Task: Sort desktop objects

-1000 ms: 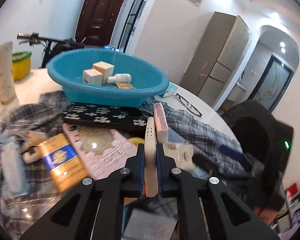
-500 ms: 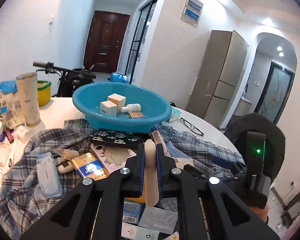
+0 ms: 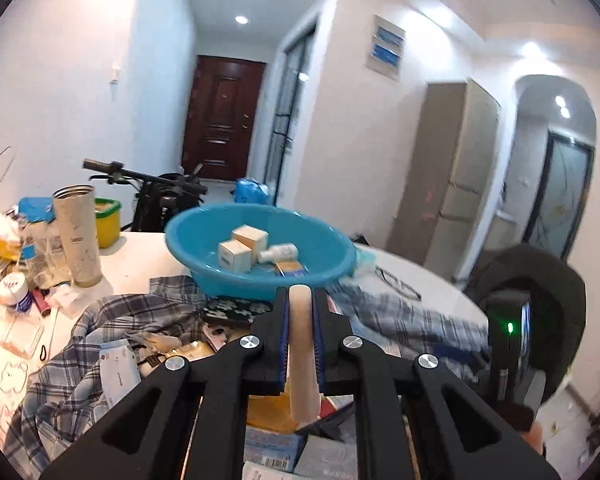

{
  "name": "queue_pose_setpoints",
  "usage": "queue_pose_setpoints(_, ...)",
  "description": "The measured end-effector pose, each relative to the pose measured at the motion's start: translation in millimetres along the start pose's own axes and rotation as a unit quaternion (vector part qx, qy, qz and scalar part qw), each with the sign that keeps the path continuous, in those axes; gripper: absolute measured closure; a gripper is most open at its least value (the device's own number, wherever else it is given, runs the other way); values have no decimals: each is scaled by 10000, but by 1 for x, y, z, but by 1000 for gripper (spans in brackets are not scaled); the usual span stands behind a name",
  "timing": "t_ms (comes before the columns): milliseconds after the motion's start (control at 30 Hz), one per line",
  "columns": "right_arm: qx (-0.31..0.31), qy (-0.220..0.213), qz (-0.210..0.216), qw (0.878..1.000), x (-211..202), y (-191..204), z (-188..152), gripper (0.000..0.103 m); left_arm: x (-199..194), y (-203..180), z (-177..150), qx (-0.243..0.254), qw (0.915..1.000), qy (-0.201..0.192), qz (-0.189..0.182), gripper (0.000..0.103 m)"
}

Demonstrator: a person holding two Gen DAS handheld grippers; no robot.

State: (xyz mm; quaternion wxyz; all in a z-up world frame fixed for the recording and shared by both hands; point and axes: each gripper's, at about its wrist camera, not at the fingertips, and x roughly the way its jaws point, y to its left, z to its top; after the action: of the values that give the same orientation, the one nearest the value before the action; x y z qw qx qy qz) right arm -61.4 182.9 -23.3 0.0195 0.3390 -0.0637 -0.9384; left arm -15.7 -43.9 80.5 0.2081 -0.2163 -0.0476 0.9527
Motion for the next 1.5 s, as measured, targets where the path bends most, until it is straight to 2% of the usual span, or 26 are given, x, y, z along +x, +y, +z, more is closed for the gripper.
queue_pose_setpoints(67,9,-4,-8,10000,0,0,0,0,11,-2,-5,-16,9990,371,-240,92)
queue_pose_setpoints(200,79,18,-5,10000,0,-2,0,0,29,4,-18,-278,9945,837,-556,92)
queue_pose_setpoints(467,49,105,22,9999,6,-1,-1,0,40,2,-27,-359,9901,1132,-746,92)
queue_pose_setpoints(767,-81,222,68,9997,13,5,-7,0,75,-8,-45,-306,9829,1649,-763,91)
queue_pose_setpoints(900,7,241,41,9997,14,-1,-8,0,90,-9,-55,-223,9808,1873,-488,91)
queue_pose_setpoints(967,60,248,17,9997,15,-4,-8,0,93,-12,-57,-62,9814,1890,-326,70)
queue_pose_setpoints(1000,99,251,7,9996,16,-6,-8,0,93,-14,-58,30,9822,1856,-292,46)
queue_pose_setpoints(1033,150,262,5,9995,16,-8,-8,0,91,-18,-58,138,9837,1765,-301,35)
queue_pose_setpoints(1100,297,287,122,9991,17,-13,-8,4,89,-20,-57,214,9855,1669,-208,35)
queue_pose_setpoints(1133,387,336,257,9984,18,-14,-8,10,87,-17,-54,132,9872,1587,-109,35)
queue_pose_setpoints(1167,489,406,440,9970,19,-15,-8,14,86,-10,-50,-40,9887,1501,-22,35)
queue_pose_setpoints(1300,767,696,1346,9855,25,-4,-11,15,77,21,-38,-626,9892,1307,236,35)
queue_pose_setpoints(1367,650,824,1446,9839,29,9,-14,15,72,32,-35,-699,9892,1196,485,35)
queue_pose_setpoints(1433,567,924,1340,9850,35,22,-18,16,68,41,-33,-715,9890,1116,661,35)
queue_pose_setpoints(1500,612,1038,1153,9860,43,29,-20,15,64,50,-33,-804,9885,1077,686,35)
